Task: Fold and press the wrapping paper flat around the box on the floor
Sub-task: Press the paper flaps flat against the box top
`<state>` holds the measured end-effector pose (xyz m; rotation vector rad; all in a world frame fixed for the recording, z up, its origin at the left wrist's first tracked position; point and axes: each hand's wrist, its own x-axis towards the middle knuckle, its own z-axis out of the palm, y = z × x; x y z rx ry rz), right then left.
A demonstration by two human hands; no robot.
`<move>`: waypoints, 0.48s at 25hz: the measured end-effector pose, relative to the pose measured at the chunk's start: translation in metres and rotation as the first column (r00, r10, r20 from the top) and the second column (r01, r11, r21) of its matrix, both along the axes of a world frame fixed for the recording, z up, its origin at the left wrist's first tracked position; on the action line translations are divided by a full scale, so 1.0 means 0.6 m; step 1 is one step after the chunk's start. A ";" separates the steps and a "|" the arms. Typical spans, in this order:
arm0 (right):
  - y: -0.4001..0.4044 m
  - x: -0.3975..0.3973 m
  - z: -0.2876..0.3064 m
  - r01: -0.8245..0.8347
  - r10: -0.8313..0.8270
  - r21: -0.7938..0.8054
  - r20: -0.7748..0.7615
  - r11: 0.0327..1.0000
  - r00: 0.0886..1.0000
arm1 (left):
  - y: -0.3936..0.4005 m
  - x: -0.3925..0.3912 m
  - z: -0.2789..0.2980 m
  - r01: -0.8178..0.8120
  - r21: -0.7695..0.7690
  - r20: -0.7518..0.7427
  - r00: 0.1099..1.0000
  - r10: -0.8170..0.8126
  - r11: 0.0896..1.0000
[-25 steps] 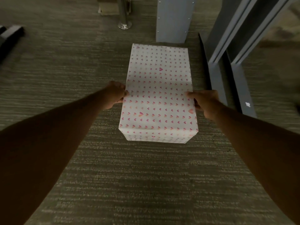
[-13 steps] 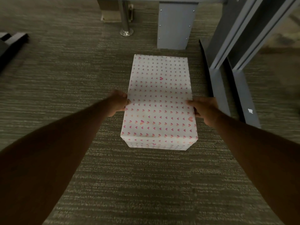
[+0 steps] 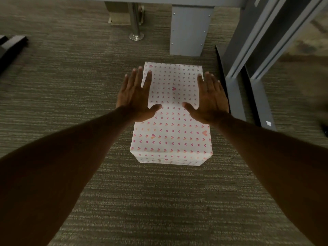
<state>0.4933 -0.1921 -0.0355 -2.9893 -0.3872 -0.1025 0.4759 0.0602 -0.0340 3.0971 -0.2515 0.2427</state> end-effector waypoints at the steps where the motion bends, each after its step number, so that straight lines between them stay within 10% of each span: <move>1: 0.005 0.002 0.005 -0.018 0.018 -0.025 0.017 1.000 1.000 | -0.002 0.004 0.006 0.011 0.011 0.022 1.000 -0.011 1.000; 12: 0.011 -0.004 0.020 -0.030 0.037 -0.098 0.068 0.995 0.997 | -0.010 0.005 0.014 -0.015 0.048 0.032 0.999 0.014 0.999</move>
